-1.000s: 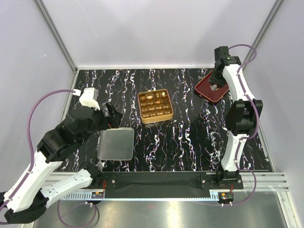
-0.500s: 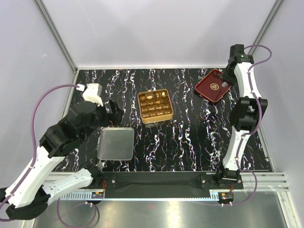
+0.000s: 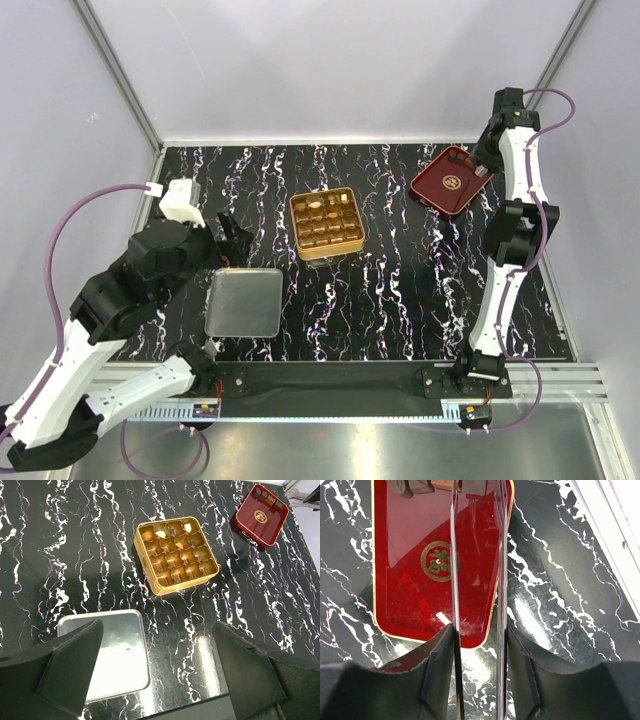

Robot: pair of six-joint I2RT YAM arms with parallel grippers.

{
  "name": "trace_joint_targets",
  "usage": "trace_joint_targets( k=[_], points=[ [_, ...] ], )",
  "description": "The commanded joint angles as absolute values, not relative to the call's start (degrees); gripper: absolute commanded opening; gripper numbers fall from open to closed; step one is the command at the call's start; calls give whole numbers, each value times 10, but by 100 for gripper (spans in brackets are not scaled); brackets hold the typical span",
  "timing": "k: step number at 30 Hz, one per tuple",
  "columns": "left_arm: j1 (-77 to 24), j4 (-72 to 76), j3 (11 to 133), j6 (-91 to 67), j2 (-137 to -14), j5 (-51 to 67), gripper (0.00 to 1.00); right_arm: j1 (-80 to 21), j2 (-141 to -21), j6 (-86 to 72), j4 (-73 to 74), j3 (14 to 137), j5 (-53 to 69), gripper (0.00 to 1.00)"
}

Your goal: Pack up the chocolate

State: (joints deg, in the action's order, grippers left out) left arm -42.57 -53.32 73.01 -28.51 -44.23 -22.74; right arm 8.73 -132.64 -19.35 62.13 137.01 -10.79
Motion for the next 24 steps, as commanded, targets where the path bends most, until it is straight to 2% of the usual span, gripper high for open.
trace_joint_targets(
  k=[1, 24],
  points=[
    [-427, -515, 733, -288, -445, -245, 99, 95, -1333, -182, 620, 1399, -97, 50],
    [-427, -537, 728, -286, -445, -274, 99, 96, -1361, -178, 591, 1373, -94, 52]
  ],
)
